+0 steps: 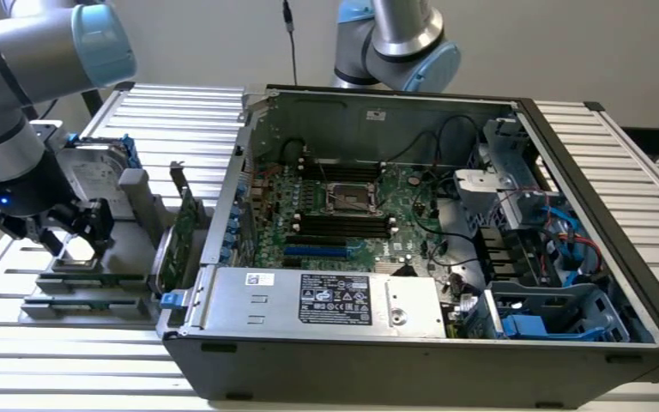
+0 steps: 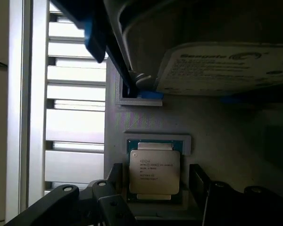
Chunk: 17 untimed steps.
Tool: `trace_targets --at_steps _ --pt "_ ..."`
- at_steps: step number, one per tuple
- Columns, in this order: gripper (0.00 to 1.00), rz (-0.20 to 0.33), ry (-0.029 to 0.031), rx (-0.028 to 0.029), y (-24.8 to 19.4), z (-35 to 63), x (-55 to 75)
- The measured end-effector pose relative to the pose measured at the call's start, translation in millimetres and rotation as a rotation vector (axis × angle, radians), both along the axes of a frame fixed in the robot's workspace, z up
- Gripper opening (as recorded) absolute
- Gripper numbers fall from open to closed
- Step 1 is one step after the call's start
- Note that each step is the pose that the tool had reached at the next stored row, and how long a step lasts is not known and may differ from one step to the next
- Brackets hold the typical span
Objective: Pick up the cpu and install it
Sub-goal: 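Pick up the cpu and move it towards the insertion slot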
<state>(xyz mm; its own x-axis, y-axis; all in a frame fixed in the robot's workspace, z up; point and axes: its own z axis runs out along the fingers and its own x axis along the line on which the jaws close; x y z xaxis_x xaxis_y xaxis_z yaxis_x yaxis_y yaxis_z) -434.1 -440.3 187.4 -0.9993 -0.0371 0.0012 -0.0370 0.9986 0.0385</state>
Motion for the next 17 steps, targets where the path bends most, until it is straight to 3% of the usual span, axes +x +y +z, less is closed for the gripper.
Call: trace_targets --at_steps 17 --pt "0.67 -0.013 0.0001 -0.0001 1.6 -1.3 0.1"
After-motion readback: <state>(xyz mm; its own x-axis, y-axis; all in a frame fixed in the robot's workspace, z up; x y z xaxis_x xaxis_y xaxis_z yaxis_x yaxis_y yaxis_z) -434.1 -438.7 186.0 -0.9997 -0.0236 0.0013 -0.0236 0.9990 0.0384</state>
